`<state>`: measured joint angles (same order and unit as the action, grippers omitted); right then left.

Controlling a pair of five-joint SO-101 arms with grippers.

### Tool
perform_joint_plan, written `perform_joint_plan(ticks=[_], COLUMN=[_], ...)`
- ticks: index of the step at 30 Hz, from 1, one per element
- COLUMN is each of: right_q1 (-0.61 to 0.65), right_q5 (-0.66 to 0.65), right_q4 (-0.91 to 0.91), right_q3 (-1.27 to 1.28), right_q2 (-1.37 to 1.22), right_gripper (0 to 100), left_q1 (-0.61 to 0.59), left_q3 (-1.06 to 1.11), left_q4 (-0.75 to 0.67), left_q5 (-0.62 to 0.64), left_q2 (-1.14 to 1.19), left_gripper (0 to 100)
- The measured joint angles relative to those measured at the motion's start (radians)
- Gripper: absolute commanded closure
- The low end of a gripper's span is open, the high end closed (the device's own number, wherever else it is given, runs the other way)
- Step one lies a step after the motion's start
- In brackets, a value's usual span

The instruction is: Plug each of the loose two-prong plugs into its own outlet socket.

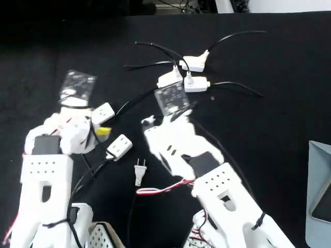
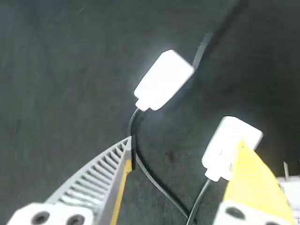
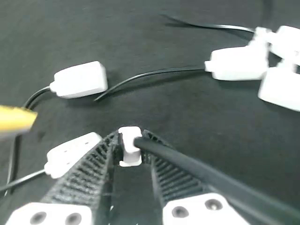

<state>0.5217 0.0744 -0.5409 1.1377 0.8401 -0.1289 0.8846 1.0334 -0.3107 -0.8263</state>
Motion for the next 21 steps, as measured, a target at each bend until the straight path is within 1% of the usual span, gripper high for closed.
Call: perform_joint_plan(ticks=[4,9,11,14,21], right_q1=[0.083,0.161,0.176,0.187,0.193], right_q5=[-0.055,-0.121,-0.155,-0.173,-0.178], right_q4=[0.011,0.138,0.183,0.203,0.192], right_q3=[0.0,0.0,0.0,-0.009,-0.11], right_q2=[-0.052,-0.21,-0.27,-0.339,-0.437], right_gripper=[98.5,98.6,98.6,98.6,98.6], left_q1=[-0.087,-0.153,-0.175,-0.195,-0.196], left_q3=[0.112,0.236,0.292,0.348,0.399], left_q4=[0.0,-0.021,-0.058,-0.098,-0.115], left_q5=[0.11,0.212,0.236,0.258,0.261], left_q2=[-0.084,-0.172,-0.206,-0.249,-0.311], left_gripper=[68,68,68,68,68])
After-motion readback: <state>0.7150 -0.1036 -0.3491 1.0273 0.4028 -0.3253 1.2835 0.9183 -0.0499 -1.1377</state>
